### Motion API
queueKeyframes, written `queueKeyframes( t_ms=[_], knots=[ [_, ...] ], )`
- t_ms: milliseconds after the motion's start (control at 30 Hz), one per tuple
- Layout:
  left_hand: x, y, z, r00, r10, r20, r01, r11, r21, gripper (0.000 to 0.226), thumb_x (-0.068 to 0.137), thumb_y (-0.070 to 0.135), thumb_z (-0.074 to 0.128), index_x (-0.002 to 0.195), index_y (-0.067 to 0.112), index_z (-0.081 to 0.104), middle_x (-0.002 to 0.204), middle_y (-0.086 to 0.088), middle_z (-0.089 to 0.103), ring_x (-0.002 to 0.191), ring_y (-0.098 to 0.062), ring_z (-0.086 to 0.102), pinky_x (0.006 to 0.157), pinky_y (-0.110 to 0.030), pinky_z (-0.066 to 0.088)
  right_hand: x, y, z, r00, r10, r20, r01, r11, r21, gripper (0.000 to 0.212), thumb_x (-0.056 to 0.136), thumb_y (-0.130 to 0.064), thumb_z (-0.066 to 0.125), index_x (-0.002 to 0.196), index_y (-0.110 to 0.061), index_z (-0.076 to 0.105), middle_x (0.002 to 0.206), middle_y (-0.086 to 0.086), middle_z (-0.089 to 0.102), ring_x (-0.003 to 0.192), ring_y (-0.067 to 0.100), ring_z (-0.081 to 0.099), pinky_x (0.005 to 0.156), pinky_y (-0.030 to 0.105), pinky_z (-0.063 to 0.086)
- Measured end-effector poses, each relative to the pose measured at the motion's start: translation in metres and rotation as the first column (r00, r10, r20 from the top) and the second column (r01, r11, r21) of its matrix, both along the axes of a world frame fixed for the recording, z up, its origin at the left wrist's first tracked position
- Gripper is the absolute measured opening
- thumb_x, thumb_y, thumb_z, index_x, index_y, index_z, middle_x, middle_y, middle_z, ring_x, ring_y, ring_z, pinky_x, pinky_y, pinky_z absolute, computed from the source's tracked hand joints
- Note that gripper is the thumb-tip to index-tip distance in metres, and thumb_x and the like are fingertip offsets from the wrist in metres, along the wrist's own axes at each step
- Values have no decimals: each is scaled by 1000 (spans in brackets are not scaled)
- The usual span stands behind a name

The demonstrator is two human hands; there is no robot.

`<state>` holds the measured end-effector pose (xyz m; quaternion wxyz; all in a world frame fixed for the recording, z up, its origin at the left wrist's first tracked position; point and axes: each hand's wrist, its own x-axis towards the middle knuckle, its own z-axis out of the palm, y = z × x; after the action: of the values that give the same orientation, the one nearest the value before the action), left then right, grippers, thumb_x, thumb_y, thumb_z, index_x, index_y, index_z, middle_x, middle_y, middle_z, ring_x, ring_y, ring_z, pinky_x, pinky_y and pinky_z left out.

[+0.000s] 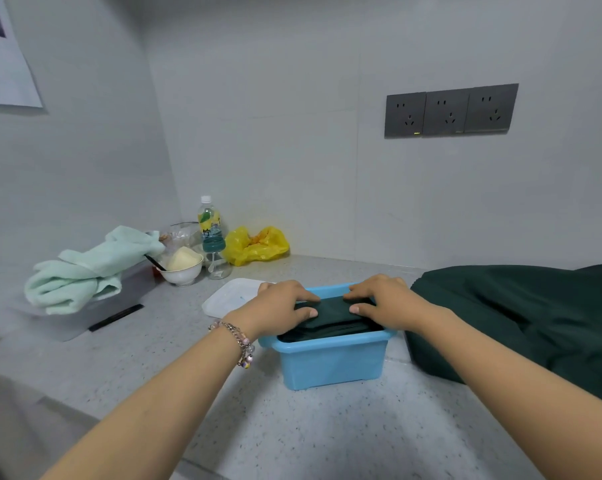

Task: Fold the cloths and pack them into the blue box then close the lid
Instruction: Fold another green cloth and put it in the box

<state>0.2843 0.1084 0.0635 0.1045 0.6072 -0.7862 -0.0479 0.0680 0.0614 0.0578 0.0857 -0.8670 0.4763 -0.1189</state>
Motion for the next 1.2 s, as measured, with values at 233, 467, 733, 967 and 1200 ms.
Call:
queueKeyframes(
  t_ms=[233,467,733,967,1200],
  knots=[
    [-38,15,11,995,-45,-88,34,993,-115,32,98,35,43,127,32,57,130,5,54,123,-14,44,104,-35,23,-16,26,3,989,18,146,-9,998,-62,33,94,-37,50,126,-34,57,136,-12,52,131,13,37,111,34,20],
    [-104,27,6,963,-190,-194,151,969,-197,28,97,27,46,119,29,63,108,3,62,107,-13,52,94,-31,28,-70,55,-4,971,-77,225,96,993,-71,31,95,-33,50,125,-32,59,124,-1,61,119,20,48,105,35,35],
    [-188,19,-27,901,-335,-275,297,939,-172,27,94,23,51,116,30,66,104,14,61,105,-5,50,92,-27,26,-156,76,-31,955,-203,215,214,977,-26,32,94,-30,53,125,-29,59,129,-9,58,126,16,45,108,36,33],
    [-261,-4,-67,895,-364,-259,364,930,-51,37,92,31,54,129,23,56,132,6,55,126,-9,45,107,-28,27,-226,75,-63,903,-427,49,425,904,32,46,90,-41,56,135,-35,47,144,-7,42,134,17,31,107,32,21],
    [-291,-23,-100,937,-326,-126,335,940,60,61,88,48,56,143,27,39,141,6,43,131,-17,33,108,-31,24,-271,80,-90,857,-513,52,505,855,116,49,83,-48,63,130,-34,53,139,-6,49,130,14,39,109,28,27]
  ],
)
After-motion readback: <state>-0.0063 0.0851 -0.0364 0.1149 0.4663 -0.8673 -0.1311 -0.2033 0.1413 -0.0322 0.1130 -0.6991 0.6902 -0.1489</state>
